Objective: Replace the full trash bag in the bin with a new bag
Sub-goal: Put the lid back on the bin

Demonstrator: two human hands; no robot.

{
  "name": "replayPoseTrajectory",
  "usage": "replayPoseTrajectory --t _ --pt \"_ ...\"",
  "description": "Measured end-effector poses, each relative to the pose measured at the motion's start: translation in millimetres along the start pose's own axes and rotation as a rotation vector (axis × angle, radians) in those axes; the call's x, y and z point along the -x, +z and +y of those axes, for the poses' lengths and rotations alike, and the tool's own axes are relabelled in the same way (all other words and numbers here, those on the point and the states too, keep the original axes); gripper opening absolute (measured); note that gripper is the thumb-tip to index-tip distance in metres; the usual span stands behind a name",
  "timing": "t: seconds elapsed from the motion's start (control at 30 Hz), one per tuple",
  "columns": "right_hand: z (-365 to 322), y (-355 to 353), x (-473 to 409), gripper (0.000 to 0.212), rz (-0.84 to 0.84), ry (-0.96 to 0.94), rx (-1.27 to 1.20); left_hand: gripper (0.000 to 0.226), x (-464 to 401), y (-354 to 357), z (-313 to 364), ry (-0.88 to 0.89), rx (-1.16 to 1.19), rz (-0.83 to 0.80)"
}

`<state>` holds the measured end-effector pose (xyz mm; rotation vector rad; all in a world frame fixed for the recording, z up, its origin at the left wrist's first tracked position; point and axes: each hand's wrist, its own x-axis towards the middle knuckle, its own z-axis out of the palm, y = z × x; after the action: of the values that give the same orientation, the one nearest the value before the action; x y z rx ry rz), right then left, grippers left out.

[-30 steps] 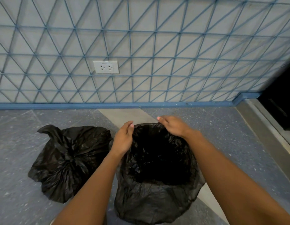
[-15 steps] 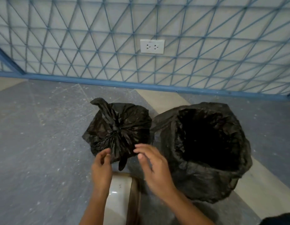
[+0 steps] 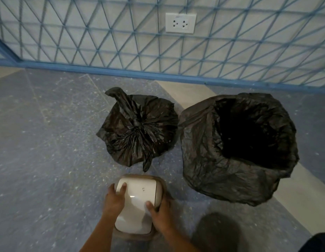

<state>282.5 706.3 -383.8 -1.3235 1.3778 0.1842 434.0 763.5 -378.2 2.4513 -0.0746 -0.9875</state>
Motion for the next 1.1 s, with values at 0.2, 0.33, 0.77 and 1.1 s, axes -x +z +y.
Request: replayPoseTrajectory --t 0.2,0.33,0.77,1.1 --pt "-15.3 -15.5 27.4 0.078 0.138 -0.047 -0.097 0.063 27.9 -5.8 21.2 -0.020 -0.058 -0.056" --pt "-31.2 -48.7 69.1 0.076 0.206 -0.090 -0.041 0.057 79.3 -27.3 43.7 -0.014 -0.069 -0.042" --pt "-166.8 -252.4 169.7 0.045 0.646 -0.619 -0.511 0.064 206.7 -69.6 246.1 0.888 0.408 0.207" --pt "-165.2 -390.8 70.9 0.038 0.628 -0.395 -0.333 0.050 177.3 72.0 347.5 0.789 0.515 -0.243"
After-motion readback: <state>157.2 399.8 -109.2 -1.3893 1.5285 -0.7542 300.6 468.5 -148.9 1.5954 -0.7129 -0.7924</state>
